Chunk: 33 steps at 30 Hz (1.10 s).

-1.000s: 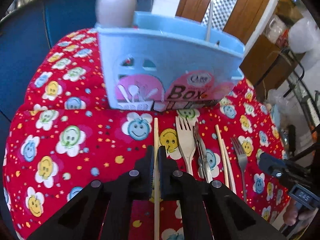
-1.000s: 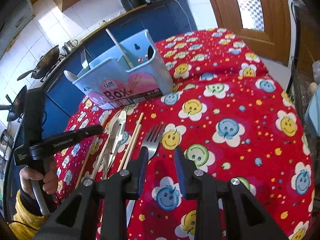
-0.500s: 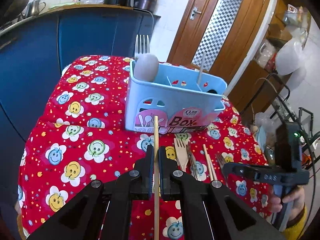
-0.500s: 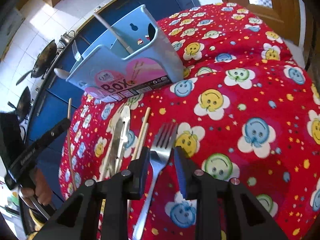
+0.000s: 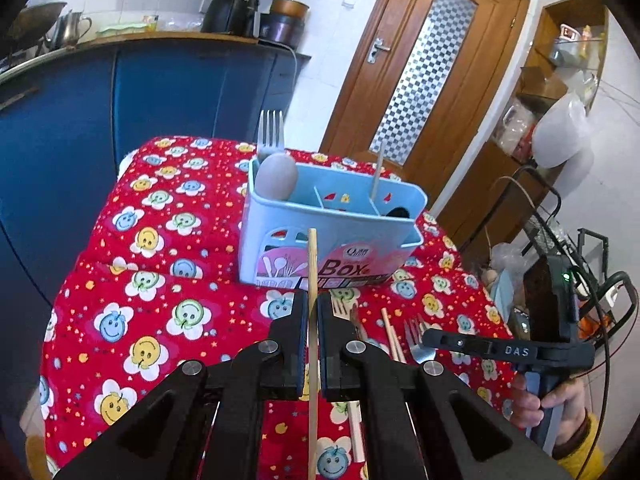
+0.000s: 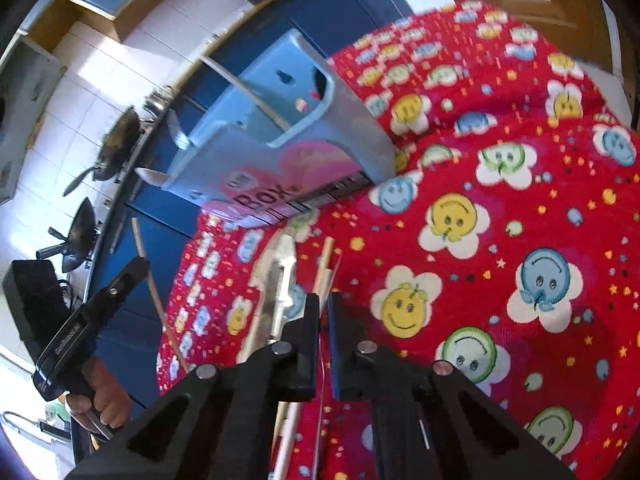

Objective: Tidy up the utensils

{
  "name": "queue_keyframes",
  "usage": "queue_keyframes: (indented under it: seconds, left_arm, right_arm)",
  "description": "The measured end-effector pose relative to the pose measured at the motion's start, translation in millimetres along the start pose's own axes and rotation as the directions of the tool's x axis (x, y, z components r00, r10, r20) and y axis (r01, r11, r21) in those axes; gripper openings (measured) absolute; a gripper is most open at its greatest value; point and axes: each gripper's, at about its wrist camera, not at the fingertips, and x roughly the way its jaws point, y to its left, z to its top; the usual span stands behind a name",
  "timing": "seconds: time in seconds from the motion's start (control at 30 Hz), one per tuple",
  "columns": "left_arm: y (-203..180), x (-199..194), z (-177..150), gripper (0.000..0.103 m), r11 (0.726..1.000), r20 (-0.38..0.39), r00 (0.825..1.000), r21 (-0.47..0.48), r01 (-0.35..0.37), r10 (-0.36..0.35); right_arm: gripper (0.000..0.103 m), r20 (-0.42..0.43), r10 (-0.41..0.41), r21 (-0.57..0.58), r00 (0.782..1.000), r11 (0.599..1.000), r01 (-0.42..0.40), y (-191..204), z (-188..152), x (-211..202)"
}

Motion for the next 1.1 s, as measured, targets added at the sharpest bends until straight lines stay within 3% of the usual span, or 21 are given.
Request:
queue_keyframes:
  seconds: [0.23,0.57,1.0,1.1]
  left_arm:
    - [-7.5,-12.1,6.9,0.004,1.000,0.061,0.998,0.010,0.013,-0.013]
    - [-18.9,-20.7,44.8,0.004,0.999,0.175,0.984,0.038,-0.003,-0.004]
    - [-37.2,-15.7,115.3,0.004,0.997,0.364,0.931,0.058,-0.049,0.024]
    - [-35.7,-10.6,133.8,0.004,0.997,0.412,0.910,0.050,-0.061,0.035]
  right_arm:
    - [0.003,0.182,0.027,-0.101,0.983,0.995,-0.009,30.5,-9.4,-39.0]
    - [0.003,0.381,0.036,-0.166,0.924,0.986,0.030,59.1,11.4,-72.5]
    - [0.003,0.524,0.042,-0.258,0.851,0.960,0.112,90.3,74.3,-92.0]
    - [0.003,0.542,0.043,-0.261,0.839,0.958,0.120,92.7,88.1,-90.9]
